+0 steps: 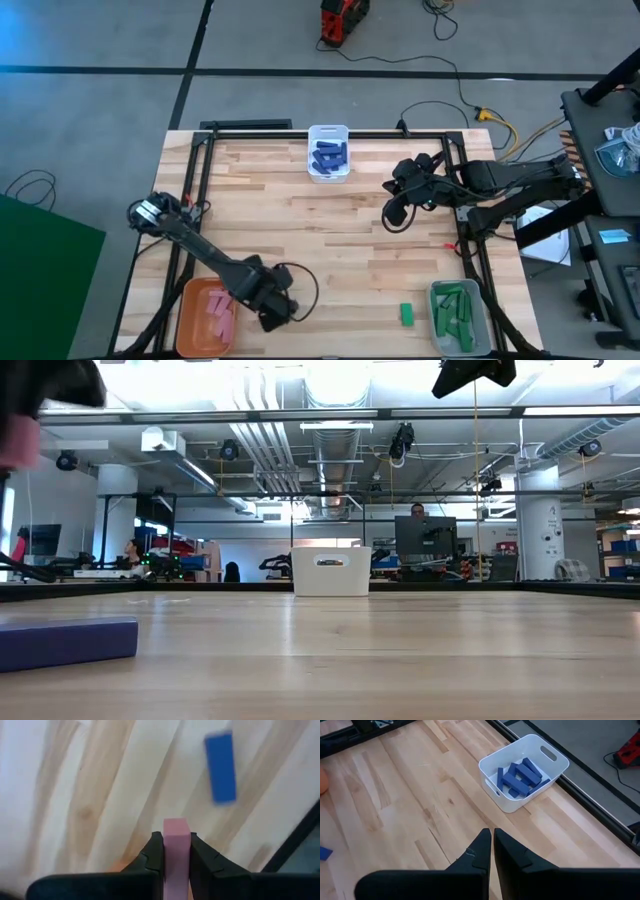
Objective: Sort blocks
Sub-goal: Put the pink block into the orange bin
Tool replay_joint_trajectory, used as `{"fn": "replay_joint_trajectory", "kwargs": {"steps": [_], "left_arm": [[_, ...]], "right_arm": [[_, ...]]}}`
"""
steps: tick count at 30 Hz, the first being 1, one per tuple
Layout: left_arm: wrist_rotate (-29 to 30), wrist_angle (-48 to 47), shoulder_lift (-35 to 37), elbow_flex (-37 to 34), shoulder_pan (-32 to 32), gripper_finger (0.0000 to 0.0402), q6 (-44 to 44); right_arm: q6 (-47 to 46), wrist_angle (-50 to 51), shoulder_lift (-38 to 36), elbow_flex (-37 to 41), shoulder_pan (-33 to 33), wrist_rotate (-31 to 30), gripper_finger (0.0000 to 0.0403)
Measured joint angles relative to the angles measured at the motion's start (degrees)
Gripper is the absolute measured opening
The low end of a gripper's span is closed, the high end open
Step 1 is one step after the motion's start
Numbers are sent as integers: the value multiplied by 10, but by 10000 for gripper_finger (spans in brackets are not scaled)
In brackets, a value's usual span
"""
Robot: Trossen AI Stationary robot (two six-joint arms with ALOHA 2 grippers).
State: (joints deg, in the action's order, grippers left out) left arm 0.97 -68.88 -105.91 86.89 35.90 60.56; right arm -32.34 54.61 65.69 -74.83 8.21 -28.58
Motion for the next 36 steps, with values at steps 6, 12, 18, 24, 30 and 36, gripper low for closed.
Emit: {"fn": "replay_joint_trajectory", "kwargs": {"steps": [6, 12, 18, 24, 30, 36], "left_arm": [[-4, -15, 49, -23, 61, 28, 0], [-4, 57, 137, -101, 149, 28, 121], [-2, 147, 196, -186, 211, 28, 157], [-1, 198, 209, -233, 231, 28, 144], [-1, 194, 209, -238, 238, 55, 159], [-4, 182, 209, -238, 238, 139, 167]], "right_arm": [[-6, 0, 0, 1, 0, 0, 13], [-7, 0, 0, 1, 0, 0, 13], [-7, -1, 0, 2, 0, -6, 13], [-22, -1, 0, 2, 0, -6, 13], [-23, -1, 0, 2, 0, -11, 13], [-23, -1, 0, 2, 0, -15, 13]]}}
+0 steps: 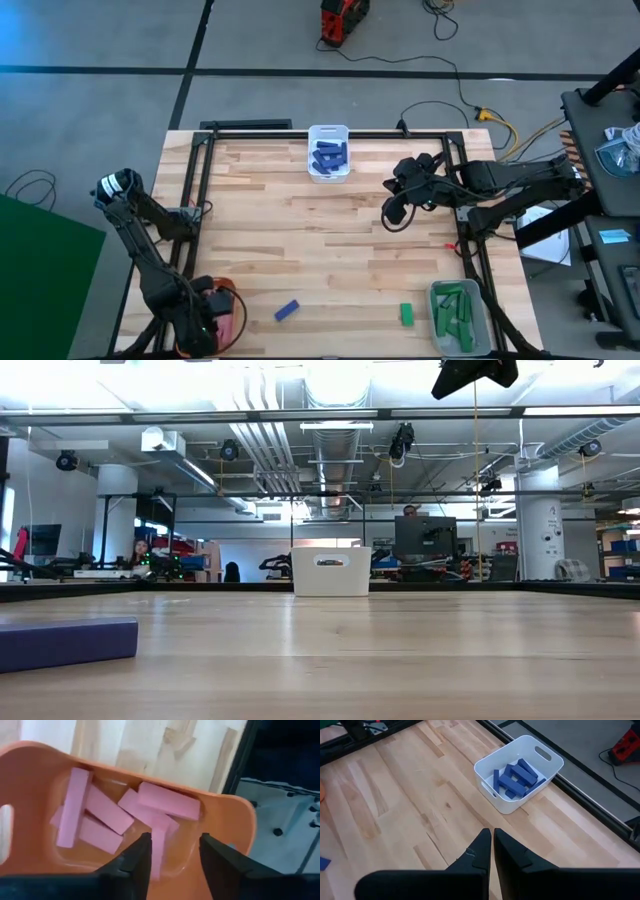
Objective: Sort blocks
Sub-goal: Put the pink block into the orange bin, then put the green block into the gray bin
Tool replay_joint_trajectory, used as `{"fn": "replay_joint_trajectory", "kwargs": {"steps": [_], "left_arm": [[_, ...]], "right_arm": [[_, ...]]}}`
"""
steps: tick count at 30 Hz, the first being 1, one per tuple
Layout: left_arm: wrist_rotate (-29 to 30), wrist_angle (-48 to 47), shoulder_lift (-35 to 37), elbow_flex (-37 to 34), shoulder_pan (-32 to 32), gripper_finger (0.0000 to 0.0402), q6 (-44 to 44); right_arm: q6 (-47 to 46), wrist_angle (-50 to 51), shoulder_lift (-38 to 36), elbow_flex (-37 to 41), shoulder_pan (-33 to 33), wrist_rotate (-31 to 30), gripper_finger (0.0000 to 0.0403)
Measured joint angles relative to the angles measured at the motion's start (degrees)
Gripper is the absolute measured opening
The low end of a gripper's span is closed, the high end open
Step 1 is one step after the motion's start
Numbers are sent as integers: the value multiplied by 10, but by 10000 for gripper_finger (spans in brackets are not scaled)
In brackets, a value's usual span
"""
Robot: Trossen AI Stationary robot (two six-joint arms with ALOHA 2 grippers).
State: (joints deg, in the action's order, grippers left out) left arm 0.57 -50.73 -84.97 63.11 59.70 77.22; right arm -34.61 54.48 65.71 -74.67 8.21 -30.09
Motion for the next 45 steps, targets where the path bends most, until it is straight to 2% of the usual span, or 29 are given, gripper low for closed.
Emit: {"fn": "replay_joint_trajectory", "kwargs": {"steps": [3, 10, 20, 27, 34, 39, 45], "left_arm": [[0, -9, 1, 0, 0, 153, 0], [13, -37, 13, 11, -7, 153, -6], [70, -84, 19, 29, -90, 154, -88], [114, -72, 19, 29, -164, 155, -173], [138, -26, 15, 29, -231, 155, -202], [179, 16, 14, 29, -267, 155, -199], [186, 32, 14, 43, -298, 155, -184]], "right_arm": [[0, 0, 0, 0, 0, 0, 13], [-3, 0, 0, 0, 0, 0, 13], [-19, 1, 0, 0, 0, 2, 13], [-44, 1, 0, 0, 0, 62, 13], [-95, 0, 0, 0, 8, 173, 13], [-82, 0, 0, 0, 44, 185, 13], [-68, 0, 0, 0, 100, 185, 13]]}}
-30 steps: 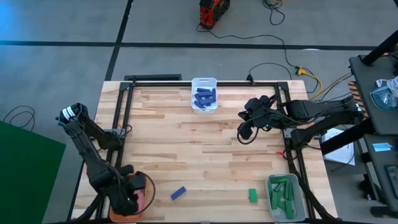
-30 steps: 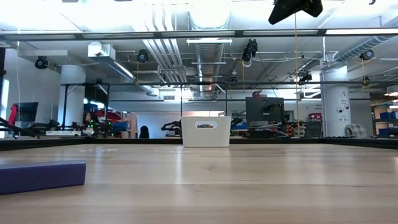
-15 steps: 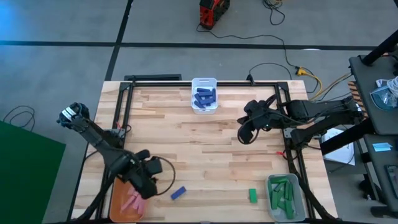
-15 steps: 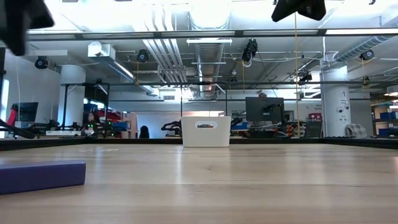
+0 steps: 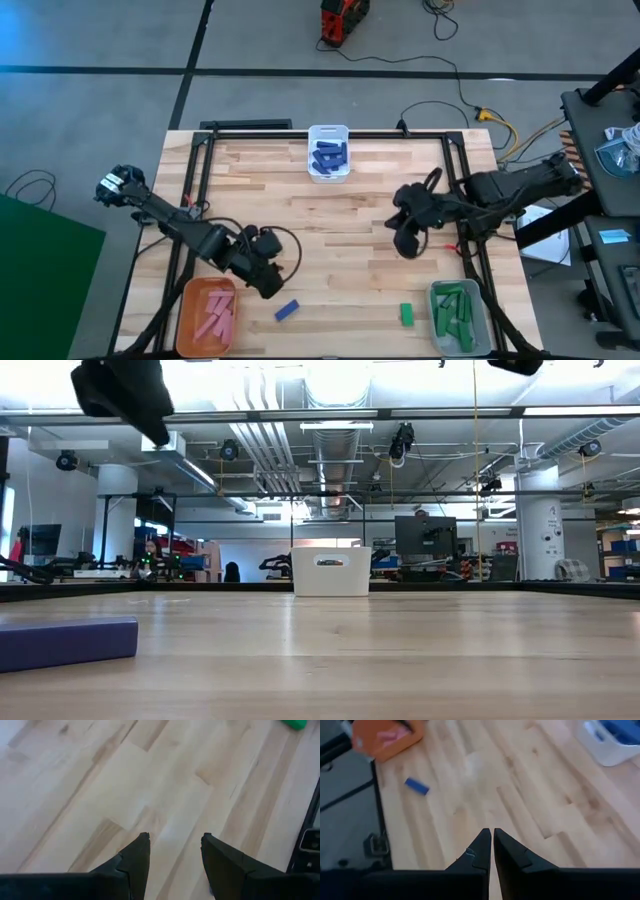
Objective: Sort blocks
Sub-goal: Put the green block into the gray bin
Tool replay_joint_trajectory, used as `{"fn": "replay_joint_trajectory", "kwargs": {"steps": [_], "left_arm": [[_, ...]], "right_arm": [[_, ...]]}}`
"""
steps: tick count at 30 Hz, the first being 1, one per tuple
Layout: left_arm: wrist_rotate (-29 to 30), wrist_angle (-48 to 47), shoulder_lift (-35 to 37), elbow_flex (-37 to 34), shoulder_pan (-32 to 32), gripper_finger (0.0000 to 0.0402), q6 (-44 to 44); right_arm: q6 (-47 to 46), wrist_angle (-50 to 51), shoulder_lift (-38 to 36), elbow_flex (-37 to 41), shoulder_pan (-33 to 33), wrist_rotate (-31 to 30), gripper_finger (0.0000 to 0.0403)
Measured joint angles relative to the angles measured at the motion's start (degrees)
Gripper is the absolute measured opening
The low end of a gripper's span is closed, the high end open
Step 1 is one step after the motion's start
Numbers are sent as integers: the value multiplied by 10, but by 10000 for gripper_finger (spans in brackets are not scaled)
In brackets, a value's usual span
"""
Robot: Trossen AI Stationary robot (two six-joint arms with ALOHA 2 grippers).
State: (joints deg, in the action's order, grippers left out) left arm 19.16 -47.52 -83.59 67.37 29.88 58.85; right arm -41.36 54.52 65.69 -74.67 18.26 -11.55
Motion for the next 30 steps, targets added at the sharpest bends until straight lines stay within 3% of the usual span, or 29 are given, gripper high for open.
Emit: {"fn": "replay_joint_trajectory", "kwargs": {"steps": [6, 16, 30], "left_arm": [[11, -4, 0, 21, -9, 155, -15], [30, -26, 0, 24, -9, 155, -89], [42, -44, -1, 24, -8, 155, -112]], "right_arm": [[-14, 6, 15, -22, 73, 0, 13], [-19, 101, 155, -158, 174, 15, 12], [-12, 119, 234, -164, 244, 45, 27]]}}
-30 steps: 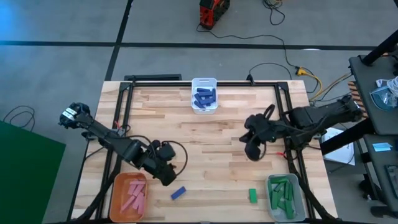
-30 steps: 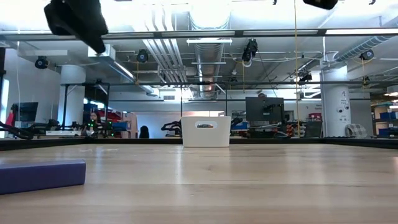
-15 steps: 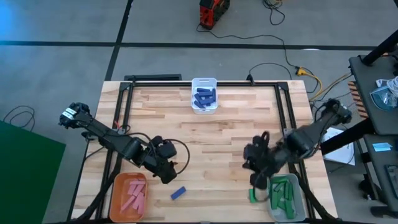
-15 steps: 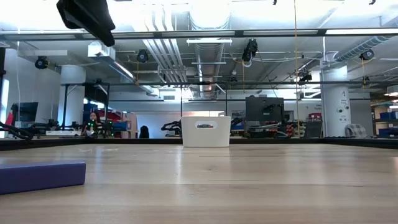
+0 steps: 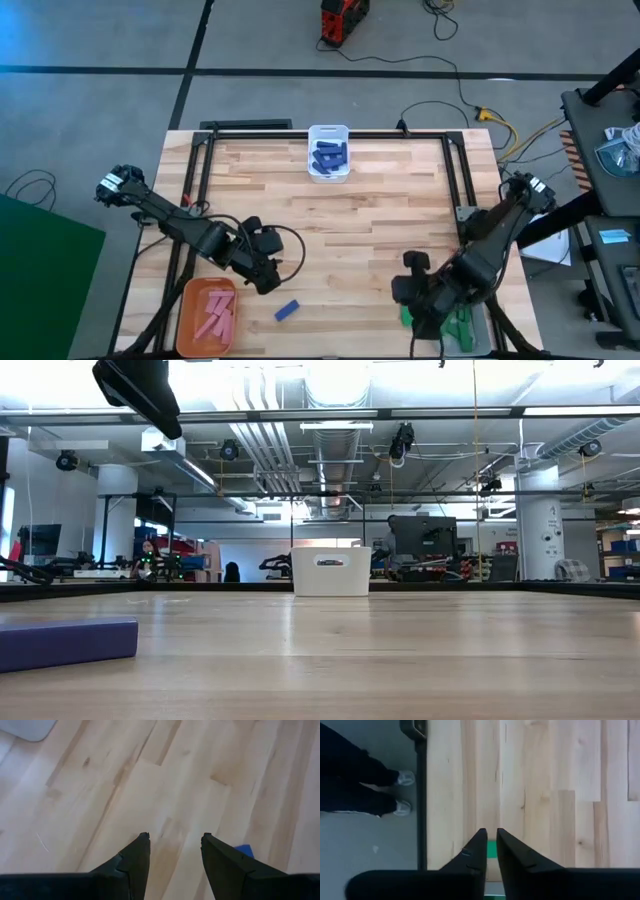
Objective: Sort blocks
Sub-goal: Put the green block into the gray bin
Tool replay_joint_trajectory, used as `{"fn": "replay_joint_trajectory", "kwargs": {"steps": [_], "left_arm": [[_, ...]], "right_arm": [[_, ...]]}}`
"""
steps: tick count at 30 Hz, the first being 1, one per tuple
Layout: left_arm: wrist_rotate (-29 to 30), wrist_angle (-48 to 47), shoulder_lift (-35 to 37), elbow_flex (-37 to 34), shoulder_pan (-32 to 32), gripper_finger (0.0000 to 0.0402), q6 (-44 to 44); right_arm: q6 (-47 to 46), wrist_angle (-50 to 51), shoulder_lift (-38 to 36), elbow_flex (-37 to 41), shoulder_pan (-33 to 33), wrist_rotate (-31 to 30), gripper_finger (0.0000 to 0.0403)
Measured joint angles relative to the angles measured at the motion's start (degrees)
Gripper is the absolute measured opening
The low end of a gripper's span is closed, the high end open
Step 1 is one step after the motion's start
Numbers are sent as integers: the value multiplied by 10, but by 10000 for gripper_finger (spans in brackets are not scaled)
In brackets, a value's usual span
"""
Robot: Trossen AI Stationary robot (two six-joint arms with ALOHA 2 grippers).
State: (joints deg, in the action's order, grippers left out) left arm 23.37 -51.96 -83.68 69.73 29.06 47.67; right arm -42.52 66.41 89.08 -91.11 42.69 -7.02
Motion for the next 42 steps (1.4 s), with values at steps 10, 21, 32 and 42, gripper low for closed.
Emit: {"fn": "replay_joint_trajectory", "kwargs": {"steps": [10, 21, 32, 42], "left_arm": [[16, 0, 0, 0, 0, 155, 12], [33, 5, 0, 0, 0, 155, 50], [33, 6, 0, 0, 0, 154, 83], [47, 5, 0, 0, 0, 153, 89]], "right_arm": [[-8, 12, 62, 4, 14, 29, 182], [14, -72, 64, 119, 41, 58, 332], [0, -186, 63, 231, 46, 76, 354], [-5, -206, 72, 242, 23, 114, 354]]}}
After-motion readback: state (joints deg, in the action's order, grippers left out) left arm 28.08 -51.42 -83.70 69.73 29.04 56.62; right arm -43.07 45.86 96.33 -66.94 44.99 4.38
